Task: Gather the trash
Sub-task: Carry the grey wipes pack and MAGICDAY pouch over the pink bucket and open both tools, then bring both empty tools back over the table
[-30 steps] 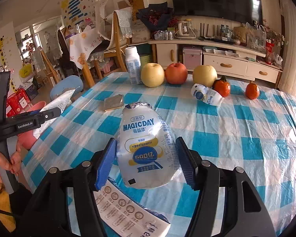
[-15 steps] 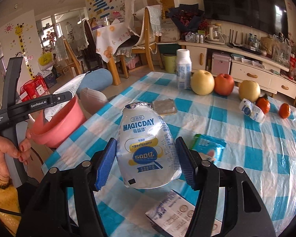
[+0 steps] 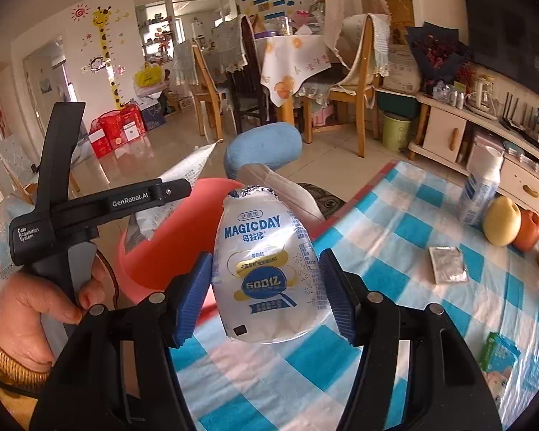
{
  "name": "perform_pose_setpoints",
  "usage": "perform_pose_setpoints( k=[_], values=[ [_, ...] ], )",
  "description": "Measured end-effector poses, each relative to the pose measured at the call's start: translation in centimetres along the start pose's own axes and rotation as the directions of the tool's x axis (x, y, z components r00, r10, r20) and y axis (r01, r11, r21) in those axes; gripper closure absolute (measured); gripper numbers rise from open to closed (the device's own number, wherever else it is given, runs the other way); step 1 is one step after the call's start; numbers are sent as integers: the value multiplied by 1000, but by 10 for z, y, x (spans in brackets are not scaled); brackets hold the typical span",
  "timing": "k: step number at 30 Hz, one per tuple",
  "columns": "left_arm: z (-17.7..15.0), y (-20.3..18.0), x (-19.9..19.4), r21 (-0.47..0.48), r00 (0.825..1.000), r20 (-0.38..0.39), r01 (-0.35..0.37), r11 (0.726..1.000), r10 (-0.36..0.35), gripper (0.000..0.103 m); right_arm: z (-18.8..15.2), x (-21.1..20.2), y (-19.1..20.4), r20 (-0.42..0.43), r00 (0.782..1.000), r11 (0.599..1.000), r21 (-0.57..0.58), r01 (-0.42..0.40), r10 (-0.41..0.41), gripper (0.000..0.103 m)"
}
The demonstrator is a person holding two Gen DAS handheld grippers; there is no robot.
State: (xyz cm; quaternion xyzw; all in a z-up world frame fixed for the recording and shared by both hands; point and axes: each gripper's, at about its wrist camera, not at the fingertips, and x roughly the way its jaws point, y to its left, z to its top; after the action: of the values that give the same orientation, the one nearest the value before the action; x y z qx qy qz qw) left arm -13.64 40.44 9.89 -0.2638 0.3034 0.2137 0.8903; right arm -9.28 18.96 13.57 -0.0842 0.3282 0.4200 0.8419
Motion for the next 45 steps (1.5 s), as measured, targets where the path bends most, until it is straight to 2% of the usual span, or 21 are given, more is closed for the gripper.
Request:
perform_pose_setpoints(
  k=[6,12,14,15,16,20,23,30,39,45],
  values=[
    [8,26,10,-52,1000,-14,-21,998,20,37,20,42,34,-13,999,997,-59,-39,39,41],
    [8,33,17,-63,999,-38,-34,997,31,37,21,79,49,-61,997,995,-89,-43,38,40],
    [8,35,20,-68,998,-53,-44,997,40,34,17,84,47,-71,997,996,-84,-34,28,37],
    [9,36,23,-71,997,-61,-49,996,44,33,15,83,44,-70,997,997,-74,-18,12,30],
    [9,36,26,-72,996,-75,-62,995,57,30,14,81,42,-63,998,998,-60,-11,8,22],
    [4,31,28,-60,990,-100,-109,992,103,15,7,58,23,-12,1000,1000,5,5,-5,17],
    [1,24,28,-46,988,-93,-124,991,120,15,1,39,11,0,998,998,18,63,-63,14],
    [-5,-10,29,66,986,-90,-133,989,139,14,-28,3,-10,-19,986,986,3,168,-168,12],
    [-21,-65,30,231,983,-91,-132,964,157,14,-60,-36,-29,-34,978,979,2,205,-205,11],
    [-33,-94,30,300,985,-93,-110,948,144,14,-76,-56,-43,-38,972,973,19,231,-230,7]
  ],
)
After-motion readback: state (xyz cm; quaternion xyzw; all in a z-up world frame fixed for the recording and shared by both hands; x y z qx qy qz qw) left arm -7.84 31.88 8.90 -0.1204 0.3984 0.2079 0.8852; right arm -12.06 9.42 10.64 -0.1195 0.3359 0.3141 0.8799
